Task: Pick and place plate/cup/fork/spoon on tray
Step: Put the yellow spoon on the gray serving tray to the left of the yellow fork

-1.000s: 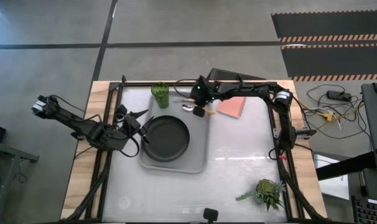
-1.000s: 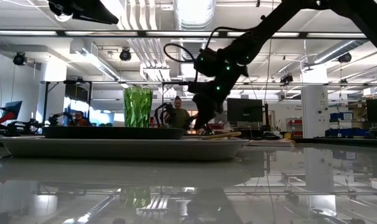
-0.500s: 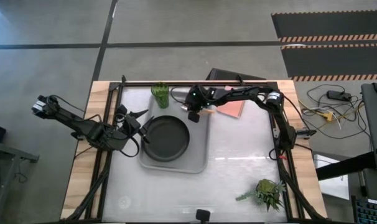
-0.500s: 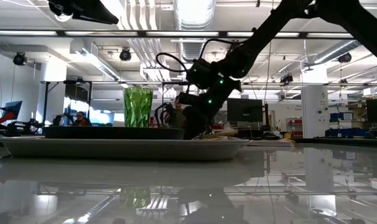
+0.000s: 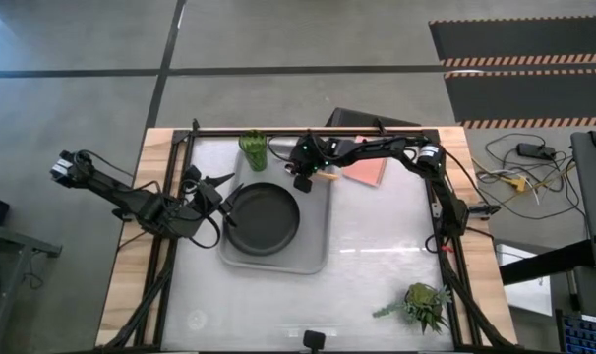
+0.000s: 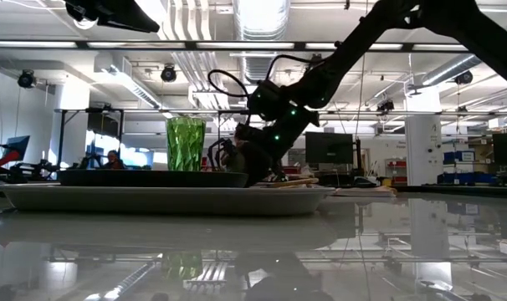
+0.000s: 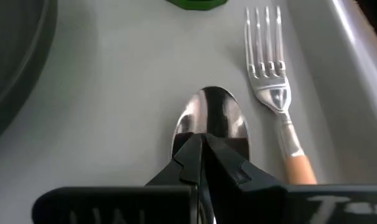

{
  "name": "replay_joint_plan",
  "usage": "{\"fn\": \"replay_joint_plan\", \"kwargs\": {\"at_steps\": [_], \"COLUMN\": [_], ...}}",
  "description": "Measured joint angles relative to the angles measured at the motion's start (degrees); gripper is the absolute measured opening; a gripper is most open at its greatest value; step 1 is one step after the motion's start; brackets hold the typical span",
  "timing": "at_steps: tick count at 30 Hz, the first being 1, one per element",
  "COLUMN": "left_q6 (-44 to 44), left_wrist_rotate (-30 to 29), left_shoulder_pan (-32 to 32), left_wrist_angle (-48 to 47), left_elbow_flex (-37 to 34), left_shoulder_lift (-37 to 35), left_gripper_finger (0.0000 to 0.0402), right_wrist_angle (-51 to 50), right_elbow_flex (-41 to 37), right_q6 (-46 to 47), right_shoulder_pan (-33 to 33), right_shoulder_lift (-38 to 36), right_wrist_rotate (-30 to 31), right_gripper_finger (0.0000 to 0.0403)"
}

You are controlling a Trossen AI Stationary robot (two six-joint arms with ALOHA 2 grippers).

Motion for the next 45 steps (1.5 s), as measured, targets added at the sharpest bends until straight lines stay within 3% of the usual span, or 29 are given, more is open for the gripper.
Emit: {"fn": "replay_joint_plan", "kwargs": {"at_steps": [11,17,24,33,45], "left_q6": [0.0,0.0,0.0,0.0,0.0], "left_wrist_rotate": [0.0,0.0,0.0,0.0,0.3], "left_shoulder_pan": [0.0,0.0,0.0,0.0,0.0], "left_wrist_angle": [0.1,0.1,-0.1,-0.1,-0.1], "left_elbow_flex": [0.0,0.0,0.0,0.0,0.0], "left_shoulder_lift": [0.0,0.0,0.0,0.0,0.0], "left_gripper_finger": [0.0142,0.0142,0.0142,0.0142,0.0142], "right_wrist_angle": [-2.3,-9.0,-27.5,-50.0,-47.3], "right_elbow_flex": [2.2,4.6,5.6,4.9,-1.9], "right_q6": [1.0,1.1,5.5,17.9,21.6], "right_shoulder_pan": [0.2,0.2,0.2,-0.8,-3.0], "right_shoulder_lift": [0.7,-1.7,-9.5,-16.8,-14.6], "right_wrist_rotate": [-1.5,-2.4,-1.7,8.5,9.7], "right_gripper_finger": [0.0008,0.0008,0.0009,0.0009,0.0009]}}
